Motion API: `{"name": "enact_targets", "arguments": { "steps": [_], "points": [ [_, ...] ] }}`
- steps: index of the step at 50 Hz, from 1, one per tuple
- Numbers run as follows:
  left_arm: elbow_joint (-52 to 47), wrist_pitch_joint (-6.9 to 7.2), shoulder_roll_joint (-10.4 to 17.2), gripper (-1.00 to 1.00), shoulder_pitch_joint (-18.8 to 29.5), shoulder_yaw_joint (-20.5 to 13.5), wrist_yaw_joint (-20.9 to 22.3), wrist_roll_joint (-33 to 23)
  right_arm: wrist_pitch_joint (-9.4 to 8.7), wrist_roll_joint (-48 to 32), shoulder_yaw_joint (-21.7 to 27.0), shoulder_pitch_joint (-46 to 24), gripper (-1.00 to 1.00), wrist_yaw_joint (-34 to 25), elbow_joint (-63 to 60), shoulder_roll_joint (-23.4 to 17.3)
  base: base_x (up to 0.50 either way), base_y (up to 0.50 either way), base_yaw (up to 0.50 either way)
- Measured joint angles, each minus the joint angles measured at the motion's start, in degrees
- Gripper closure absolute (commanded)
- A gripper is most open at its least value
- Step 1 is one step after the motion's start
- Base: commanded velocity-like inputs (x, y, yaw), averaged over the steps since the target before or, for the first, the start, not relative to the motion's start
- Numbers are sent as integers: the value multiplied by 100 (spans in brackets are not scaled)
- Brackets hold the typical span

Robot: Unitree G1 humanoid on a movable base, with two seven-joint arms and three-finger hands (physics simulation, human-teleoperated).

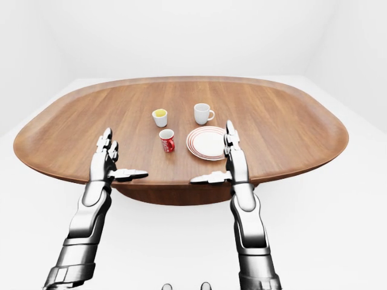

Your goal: Pick up the red mug and put it on the plate

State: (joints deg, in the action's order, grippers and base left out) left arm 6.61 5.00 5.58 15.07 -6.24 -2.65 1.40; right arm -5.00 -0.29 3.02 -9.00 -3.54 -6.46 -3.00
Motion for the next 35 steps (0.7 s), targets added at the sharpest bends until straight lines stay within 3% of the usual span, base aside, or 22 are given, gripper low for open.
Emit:
{"name": "enact_targets", "arguments": {
  "steps": [13,18,24,35],
  "points": [
    [1494,0,449,-100,1345,-141,-134,-31,0,-84,137,-809,-100,-8,205,-227,0,0,0],
    [2136,-70,564,-100,1723,-158,-179,-52,0,-140,157,-1010,-100,-27,205,-285,0,0,0],
    [2689,-156,651,-100,2018,-161,-222,-64,0,-210,162,-1179,-100,-48,187,-323,0,0,0],
    [2951,-91,715,-100,2204,-155,-273,-89,0,-325,138,-1342,-100,-91,143,-333,0,0,0]
  ]
}}
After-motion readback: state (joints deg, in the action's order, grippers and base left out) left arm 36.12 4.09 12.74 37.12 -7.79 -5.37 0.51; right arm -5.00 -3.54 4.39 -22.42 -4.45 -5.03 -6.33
